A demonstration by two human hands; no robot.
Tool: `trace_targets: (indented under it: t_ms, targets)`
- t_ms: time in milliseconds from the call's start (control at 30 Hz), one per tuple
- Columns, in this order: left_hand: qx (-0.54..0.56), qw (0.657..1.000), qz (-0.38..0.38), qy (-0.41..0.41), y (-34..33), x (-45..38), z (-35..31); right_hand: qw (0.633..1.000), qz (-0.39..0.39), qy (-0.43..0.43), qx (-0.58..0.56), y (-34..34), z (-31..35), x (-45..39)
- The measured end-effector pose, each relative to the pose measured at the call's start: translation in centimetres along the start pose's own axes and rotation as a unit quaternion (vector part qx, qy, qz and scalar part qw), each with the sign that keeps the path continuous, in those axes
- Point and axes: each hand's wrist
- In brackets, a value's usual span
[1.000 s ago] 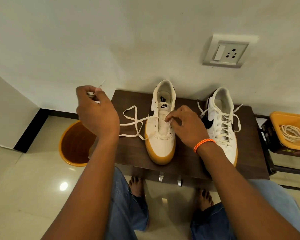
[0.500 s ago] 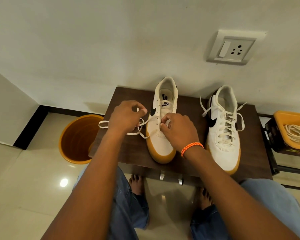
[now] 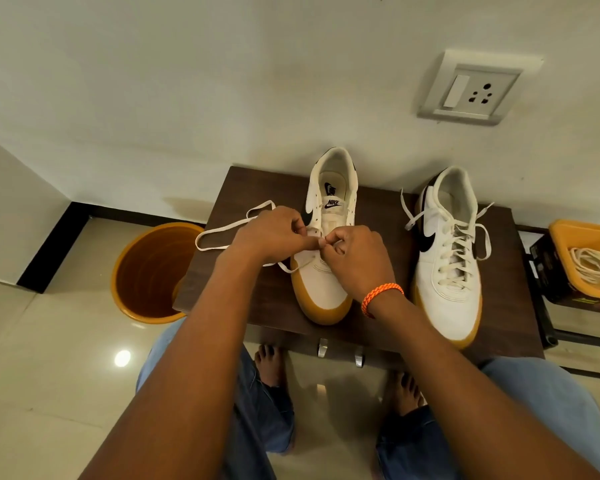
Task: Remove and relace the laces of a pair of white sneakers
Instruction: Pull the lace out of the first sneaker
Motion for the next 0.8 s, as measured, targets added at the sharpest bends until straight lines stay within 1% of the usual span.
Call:
trace_targets:
  t_ms: [100, 200, 233, 300, 333, 367, 400, 433, 467, 500, 533, 600, 633, 800]
  targets:
    - [0.009, 1.0, -0.01, 0.003, 0.0, -0.1, 0.0, 1.0, -0.009, 0.004, 0.014, -0.1, 0.0, 0.2]
    - [0.008, 1.0, -0.025, -0.002, -0.1, 0.1, -0.3, 0.999, -0.037, 0.014, 0.023, 0.2, 0.4, 0.2]
    - [0.006, 1.0, -0.029, -0.003, -0.1, 0.0, -0.3, 0.998, -0.056, 0.014, 0.014, 0.4, 0.5, 0.0]
    - [0.007, 1.0, -0.027, 0.0, -0.1, 0.0, -0.4, 0.992, -0.123, 0.005, -0.013, 1.1, 0.6, -0.2]
    - [0.01, 1.0, -0.022, 0.002, 0.0, 0.0, -0.4, 0.987, -0.16, -0.004, -0.032, 1.5, 0.6, -0.3]
    - [0.015, 1.0, -0.018, 0.003, 0.1, -0.1, -0.4, 0.981, -0.181, -0.013, -0.067, 1.9, 0.5, -0.3]
    - [0.017, 1.0, -0.016, 0.001, 0.2, -0.1, -0.4, 0.978, -0.177, -0.022, -0.111, 2.4, 0.5, -0.2]
    - [0.018, 1.0, -0.013, -0.001, 0.2, -0.1, -0.4, 0.978, -0.144, -0.029, -0.146, 2.6, 0.6, -0.1]
    - [0.02, 1.0, -0.01, -0.002, 0.3, -0.1, -0.4, 0.983, -0.099, -0.026, -0.155, 2.6, 0.5, 0.0]
    - [0.02, 1.0, -0.007, -0.003, 0.3, -0.1, -0.3, 0.991, -0.051, -0.013, -0.122, 2.5, 0.2, 0.1]
    - [0.02, 1.0, -0.005, -0.004, 0.3, -0.1, -0.3, 0.998, -0.008, 0.007, -0.065, 2.2, 0.0, 0.1]
    - [0.019, 1.0, -0.002, -0.008, 0.3, -0.3, -0.2, 0.997, 0.053, 0.037, 0.036, 1.3, -0.1, 0.2]
    - [0.02, 1.0, 0.0, -0.01, 0.2, -0.3, -0.1, 0.996, 0.062, 0.041, 0.048, 0.8, 0.0, 0.3]
    - [0.025, 1.0, 0.006, -0.013, 0.2, -0.4, -0.2, 0.992, 0.025, 0.066, 0.104, 0.2, 0.2, 0.5]
Point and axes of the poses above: each hand's wrist, its own x-axis away from the middle knuckle, its own y-axis out of the back of the hand, z = x × y, and after that the axes turned 15 degrees about y, right-handed
